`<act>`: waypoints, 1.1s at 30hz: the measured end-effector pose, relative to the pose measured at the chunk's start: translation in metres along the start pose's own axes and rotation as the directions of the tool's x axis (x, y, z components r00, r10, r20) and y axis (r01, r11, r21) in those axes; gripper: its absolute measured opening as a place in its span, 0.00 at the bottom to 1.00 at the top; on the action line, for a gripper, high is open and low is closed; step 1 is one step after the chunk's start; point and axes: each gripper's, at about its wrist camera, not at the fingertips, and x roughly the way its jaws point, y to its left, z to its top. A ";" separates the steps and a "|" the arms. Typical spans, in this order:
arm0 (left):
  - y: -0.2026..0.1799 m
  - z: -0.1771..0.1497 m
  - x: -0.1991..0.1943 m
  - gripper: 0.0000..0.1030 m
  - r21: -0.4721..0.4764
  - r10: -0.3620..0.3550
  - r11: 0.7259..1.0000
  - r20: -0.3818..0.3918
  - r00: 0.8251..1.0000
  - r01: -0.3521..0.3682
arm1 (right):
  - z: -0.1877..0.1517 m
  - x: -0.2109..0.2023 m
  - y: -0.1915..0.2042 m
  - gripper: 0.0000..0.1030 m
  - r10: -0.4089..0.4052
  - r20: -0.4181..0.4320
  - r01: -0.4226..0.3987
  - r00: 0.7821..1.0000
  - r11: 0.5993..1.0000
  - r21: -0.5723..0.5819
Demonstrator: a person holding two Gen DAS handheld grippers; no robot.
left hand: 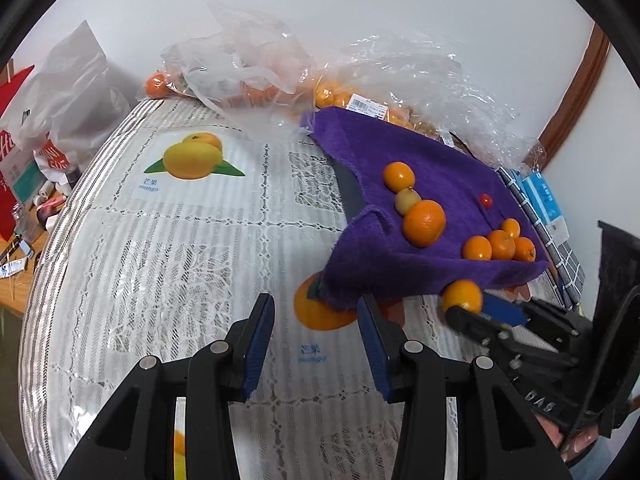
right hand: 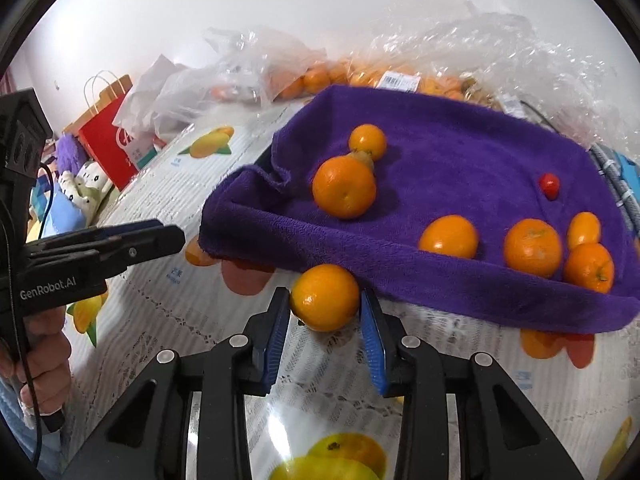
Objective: Organize fruits
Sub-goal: 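Grasp an orange from the sheet with the right tool, then grasp a small yellow-green fruit with the left tool while the right tool holds the orange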
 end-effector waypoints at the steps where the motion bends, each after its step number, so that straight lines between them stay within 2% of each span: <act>1: -0.003 -0.001 0.000 0.40 0.007 -0.004 1.000 -0.003 1.000 0.004 | 0.000 -0.006 -0.003 0.34 -0.004 0.016 0.004 1.000 1.000 0.008; 4: -0.018 -0.007 0.005 0.40 0.041 -0.016 0.999 -0.024 1.000 0.017 | -0.004 -0.026 -0.018 0.34 -0.030 0.061 0.028 0.998 0.999 0.042; 8: -0.038 -0.021 0.018 0.40 0.091 -0.001 0.996 -0.050 0.999 0.005 | -0.016 -0.051 -0.053 0.34 -0.109 0.093 0.101 0.990 0.991 0.091; 10: -0.044 -0.026 0.017 0.40 0.109 0.027 0.994 -0.012 1.000 -0.026 | -0.024 -0.060 -0.076 0.34 -0.146 0.090 0.134 0.985 0.982 0.132; 16: -0.067 -0.035 0.020 0.40 0.154 0.044 0.987 0.003 0.999 -0.044 | -0.050 -0.066 -0.116 0.34 -0.184 0.057 0.172 0.981 0.970 0.170; 18: -0.076 -0.038 0.022 0.41 0.169 0.029 0.985 -0.003 1.000 -0.028 | -0.057 -0.064 -0.121 0.34 -0.190 0.044 0.179 0.981 0.967 0.182; 21: -0.083 -0.038 0.025 0.51 0.154 0.005 0.988 -0.014 1.000 -0.002 | -0.065 -0.060 -0.129 0.34 -0.162 0.047 0.150 0.986 0.967 0.205; 23: -0.086 -0.039 0.026 0.52 0.140 -0.033 0.989 -0.020 0.999 0.036 | -0.066 -0.063 -0.131 0.34 -0.154 0.051 0.140 0.987 0.968 0.209; 27: -0.105 -0.044 0.029 0.52 0.148 -0.118 0.981 -0.042 0.992 0.123 | -0.067 -0.064 -0.133 0.34 -0.189 0.040 0.178 0.981 0.965 0.195; 33: -0.144 -0.050 0.040 0.52 0.215 -0.102 0.971 -0.037 0.994 0.107 | -0.073 -0.070 -0.147 0.34 -0.200 0.043 0.182 0.979 0.949 0.258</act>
